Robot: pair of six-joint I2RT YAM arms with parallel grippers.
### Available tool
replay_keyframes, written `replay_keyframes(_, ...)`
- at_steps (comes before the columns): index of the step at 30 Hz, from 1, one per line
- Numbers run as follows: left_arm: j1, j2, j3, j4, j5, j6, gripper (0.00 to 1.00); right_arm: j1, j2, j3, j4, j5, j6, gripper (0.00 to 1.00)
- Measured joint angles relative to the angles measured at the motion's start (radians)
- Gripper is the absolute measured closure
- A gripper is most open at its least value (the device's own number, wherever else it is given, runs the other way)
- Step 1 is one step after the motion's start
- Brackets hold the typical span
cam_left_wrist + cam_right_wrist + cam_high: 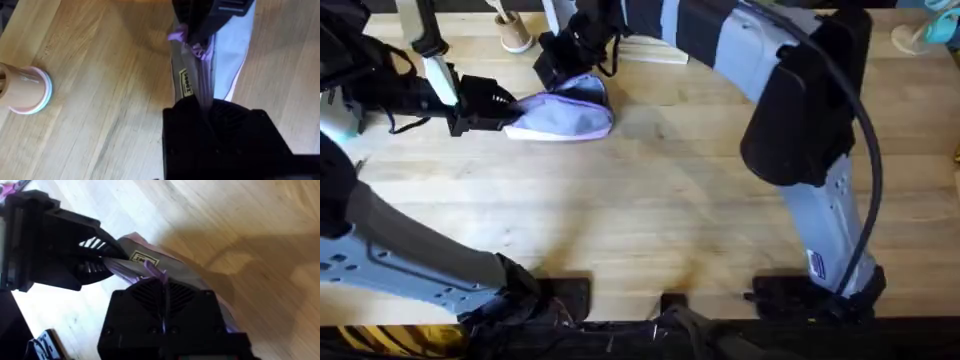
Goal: Unzip the bag, pick up the pens from the table one at a time and place them inside, then zip the bag closed.
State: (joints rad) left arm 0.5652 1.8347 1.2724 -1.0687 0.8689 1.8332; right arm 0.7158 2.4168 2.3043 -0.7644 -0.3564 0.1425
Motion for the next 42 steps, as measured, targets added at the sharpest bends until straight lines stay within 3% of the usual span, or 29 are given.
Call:
replay_keyframes(12, 0.000, 0.001, 0.000, 0.003, -0.002, 0.000, 0.957, -0.124, 0.000, 0.000, -0.043, 0.023, 0.023, 0.971)
replay_keyframes(22, 0.023, 0.006, -0.001, -0.020, -0.039, 0.000, 0.958, -0.293, 0.000, 0.000, -0.082, 0.180, 0.060, 0.970)
replay_keyframes(32, 0.023, 0.006, -0.001, -0.020, -0.045, 0.000, 0.958, -0.255, -0.002, 0.000, -0.101, 0.185, 0.066, 0.947)
replay_keyframes(34, 0.023, 0.006, -0.001, -0.020, -0.046, 0.000, 0.958, -0.246, -0.014, 0.000, -0.092, 0.167, 0.054, 0.740)
replay_keyframes(39, 0.023, 0.006, -0.001, -0.020, -0.046, 0.000, 0.958, -0.223, -0.108, -0.001, -0.060, 0.096, 0.022, 0.044)
replay_keyframes(42, 0.023, 0.006, -0.001, -0.020, -0.047, 0.000, 0.958, -0.210, -0.171, 0.000, -0.047, 0.061, 0.015, 0.006)
